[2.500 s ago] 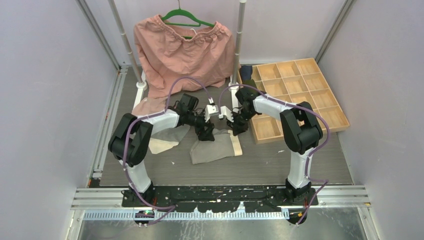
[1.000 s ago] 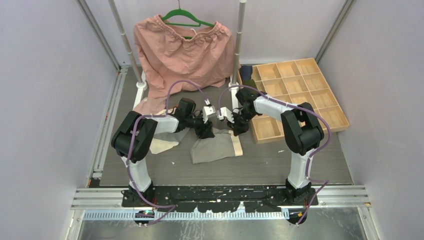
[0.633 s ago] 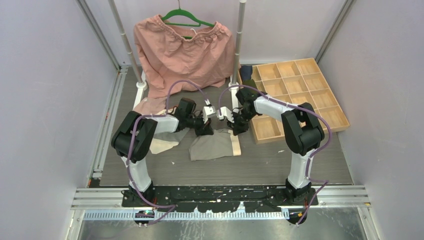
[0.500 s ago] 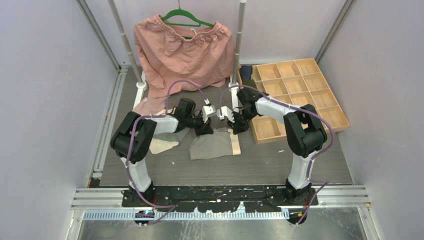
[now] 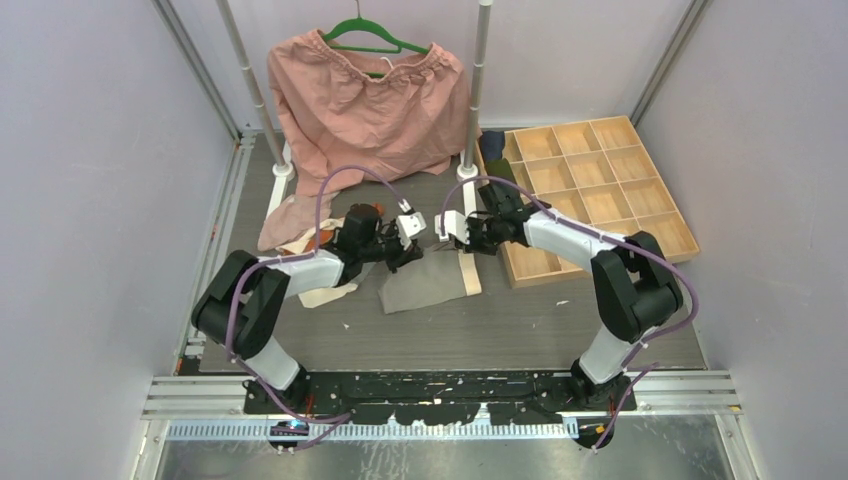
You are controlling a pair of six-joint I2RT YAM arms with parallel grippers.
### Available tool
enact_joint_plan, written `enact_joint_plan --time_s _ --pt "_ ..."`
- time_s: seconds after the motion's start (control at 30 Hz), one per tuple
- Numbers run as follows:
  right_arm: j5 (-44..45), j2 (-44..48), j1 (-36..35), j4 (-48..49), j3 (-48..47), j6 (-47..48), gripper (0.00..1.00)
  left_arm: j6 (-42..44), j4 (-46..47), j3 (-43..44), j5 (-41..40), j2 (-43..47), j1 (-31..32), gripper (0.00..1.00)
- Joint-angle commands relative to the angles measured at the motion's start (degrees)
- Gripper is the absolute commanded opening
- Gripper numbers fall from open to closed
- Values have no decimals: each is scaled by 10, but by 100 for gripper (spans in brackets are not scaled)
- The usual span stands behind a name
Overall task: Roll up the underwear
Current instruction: Fold the underwear at the center of the board.
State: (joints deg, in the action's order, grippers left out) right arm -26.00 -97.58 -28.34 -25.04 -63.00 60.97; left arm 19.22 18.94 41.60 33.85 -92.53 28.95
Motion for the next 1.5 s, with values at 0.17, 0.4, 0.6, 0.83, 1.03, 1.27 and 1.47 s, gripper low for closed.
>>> enact_joint_plan --time_s 0.17,0.4,0.6,0.83,1.03,1.27,1.47 --pt "97 83 -37 148 93 24 1 49 43 -62 -121 86 69 1" --pt "152 128 -63 248 167 30 1 43 81 -118 -168 136 92 0" --pt "179 164 -80 274 207 40 1 34 80 -139 -164 159 99 0" --pt "208 214 -105 268 247 63 1 39 71 -158 -171 181 124 0" --pt "278 225 -131 350 282 65 1 35 97 -179 -212 204 140 1" --pt "306 224 -133 328 283 79 1 30 89 -166 -251 208 141 1" --pt "321 244 -124 297 280 93 1 57 15 -154 -286 251 145 0"
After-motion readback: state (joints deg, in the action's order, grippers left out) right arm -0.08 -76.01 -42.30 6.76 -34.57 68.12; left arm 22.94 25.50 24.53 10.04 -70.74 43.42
